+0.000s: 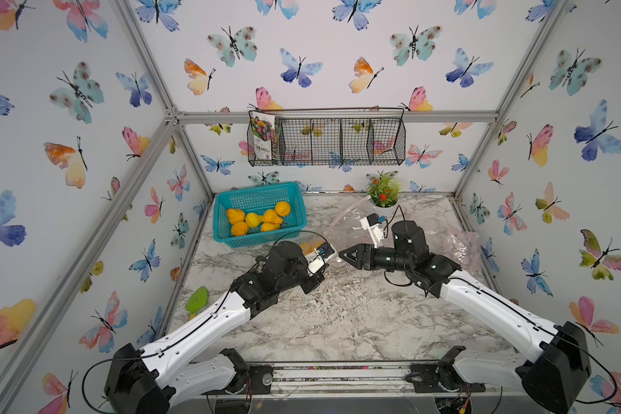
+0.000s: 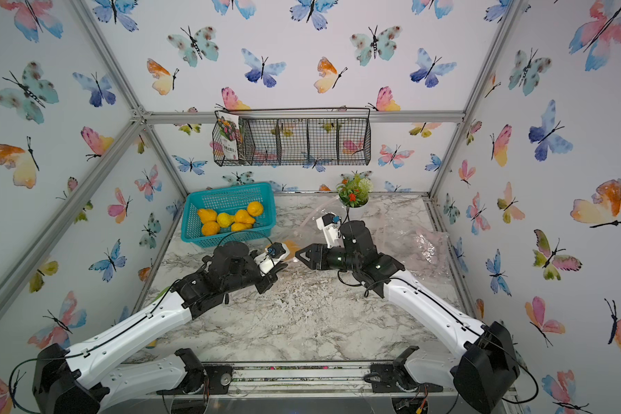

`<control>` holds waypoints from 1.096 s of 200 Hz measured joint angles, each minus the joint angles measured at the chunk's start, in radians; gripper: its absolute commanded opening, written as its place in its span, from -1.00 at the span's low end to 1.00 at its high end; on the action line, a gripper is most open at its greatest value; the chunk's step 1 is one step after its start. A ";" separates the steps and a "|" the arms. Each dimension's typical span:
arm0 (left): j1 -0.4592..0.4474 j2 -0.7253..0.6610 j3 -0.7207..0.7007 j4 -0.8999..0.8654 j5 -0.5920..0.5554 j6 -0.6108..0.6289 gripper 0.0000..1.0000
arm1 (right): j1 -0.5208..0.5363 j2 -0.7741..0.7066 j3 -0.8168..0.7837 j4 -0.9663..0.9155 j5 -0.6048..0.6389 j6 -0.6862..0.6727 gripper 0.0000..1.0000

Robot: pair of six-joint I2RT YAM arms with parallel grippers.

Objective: Open the zip-top bag and take out the pear
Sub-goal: Unzip the zipper on the zipper food storage bag.

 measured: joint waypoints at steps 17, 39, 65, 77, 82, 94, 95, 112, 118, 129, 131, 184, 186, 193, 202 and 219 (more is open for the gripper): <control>0.000 0.000 0.026 -0.028 0.031 0.000 -1.00 | 0.000 -0.057 -0.006 -0.012 0.049 -0.130 0.10; 0.000 0.000 0.058 -0.070 0.087 0.001 -1.00 | 0.000 -0.143 -0.065 0.047 0.095 -0.306 0.17; 0.000 0.000 0.097 -0.117 0.163 0.005 -1.00 | 0.000 -0.232 -0.203 0.188 0.090 -0.534 0.16; 0.000 0.000 0.111 -0.133 0.191 0.010 -1.00 | 0.000 -0.237 -0.232 0.225 0.066 -0.629 0.19; 0.000 0.000 0.116 -0.137 0.198 0.011 -1.00 | 0.000 -0.233 -0.236 0.236 0.052 -0.669 0.20; 0.000 0.000 0.126 -0.152 0.221 0.013 -1.00 | 0.000 -0.216 -0.234 0.258 0.006 -0.756 0.20; 0.000 0.000 0.126 -0.152 0.221 0.013 -1.00 | 0.000 -0.215 -0.233 0.258 0.003 -0.761 0.19; 0.000 -0.003 0.129 -0.161 0.235 0.017 -1.00 | 0.000 -0.177 -0.205 0.266 -0.071 -0.864 0.01; 0.000 -0.003 0.129 -0.164 0.236 0.018 -1.00 | 0.000 -0.161 -0.191 0.264 -0.096 -0.891 -0.10; 0.000 -0.006 0.129 -0.169 0.236 0.018 -1.00 | 0.000 -0.134 -0.166 0.263 -0.144 -0.937 -0.34; 0.000 -0.007 0.129 -0.169 0.235 0.018 -1.00 | 0.000 -0.130 -0.163 0.262 -0.151 -0.941 -0.38; 0.000 -0.033 0.128 -0.176 0.217 0.014 -1.00 | 0.000 -0.121 -0.152 0.265 -0.243 -1.022 -0.83; 0.000 -0.035 0.127 -0.176 0.216 0.014 -1.00 | 0.000 -0.122 -0.152 0.265 -0.243 -1.022 -0.82; 0.000 -0.037 0.127 -0.176 0.215 0.013 -1.00 | 0.000 -0.122 -0.152 0.265 -0.245 -1.023 -0.67; 0.000 -0.041 0.127 -0.176 0.215 0.013 -1.00 | 0.000 -0.123 -0.152 0.265 -0.245 -1.022 -0.40; 0.000 -0.046 0.126 -0.173 0.215 0.012 -1.00 | 0.000 -0.123 -0.152 0.268 -0.243 -1.022 -0.36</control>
